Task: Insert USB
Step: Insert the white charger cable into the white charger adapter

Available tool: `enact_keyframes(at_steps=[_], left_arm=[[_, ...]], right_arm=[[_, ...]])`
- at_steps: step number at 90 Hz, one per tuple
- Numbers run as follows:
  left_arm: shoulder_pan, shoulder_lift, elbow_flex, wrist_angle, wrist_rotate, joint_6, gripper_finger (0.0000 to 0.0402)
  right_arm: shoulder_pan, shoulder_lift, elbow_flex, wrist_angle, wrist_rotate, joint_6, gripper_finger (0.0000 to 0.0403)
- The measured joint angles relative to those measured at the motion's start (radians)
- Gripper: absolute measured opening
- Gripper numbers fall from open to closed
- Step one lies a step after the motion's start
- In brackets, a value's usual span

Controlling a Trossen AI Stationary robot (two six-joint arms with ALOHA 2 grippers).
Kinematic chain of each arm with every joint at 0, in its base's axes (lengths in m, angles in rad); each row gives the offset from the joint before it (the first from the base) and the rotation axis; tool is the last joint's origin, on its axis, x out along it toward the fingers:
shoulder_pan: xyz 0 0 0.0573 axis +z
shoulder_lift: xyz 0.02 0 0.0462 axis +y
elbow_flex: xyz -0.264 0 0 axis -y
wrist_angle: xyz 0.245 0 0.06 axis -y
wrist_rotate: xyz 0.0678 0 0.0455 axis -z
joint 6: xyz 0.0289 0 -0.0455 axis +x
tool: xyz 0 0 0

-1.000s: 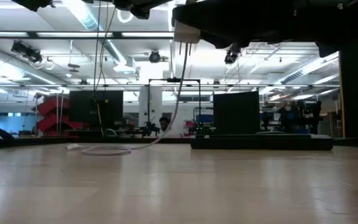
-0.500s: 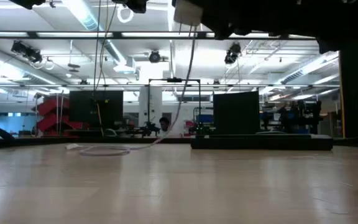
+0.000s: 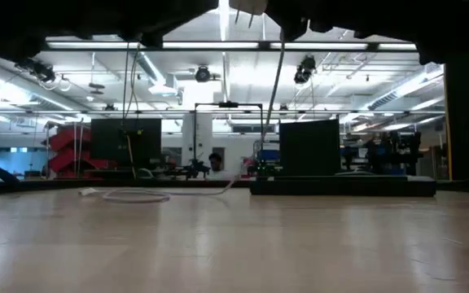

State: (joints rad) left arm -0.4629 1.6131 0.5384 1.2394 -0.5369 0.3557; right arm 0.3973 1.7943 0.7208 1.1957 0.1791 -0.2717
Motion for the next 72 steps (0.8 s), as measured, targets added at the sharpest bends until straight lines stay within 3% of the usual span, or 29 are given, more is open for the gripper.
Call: enact_keyframes(at_steps=[27, 57, 72], left_arm=[[-0.001, -0.002, 0.006, 0.056, 0.006, -0.038, 0.0011], [-0.001, -0.003, 0.007, 0.056, 0.007, -0.079, 0.0121], [-0.001, -0.003, 0.008, 0.056, 0.007, -0.102, 0.0155]], right_arm=[[-0.001, 0.001, -0.001, -0.014, 0.008, 0.0, 0.0118], [-0.002, 0.002, -0.002, -0.107, 0.009, -0.078, 0.0118], [-0.004, 0.003, -0.003, -0.176, 0.016, -0.137, 0.0118]])
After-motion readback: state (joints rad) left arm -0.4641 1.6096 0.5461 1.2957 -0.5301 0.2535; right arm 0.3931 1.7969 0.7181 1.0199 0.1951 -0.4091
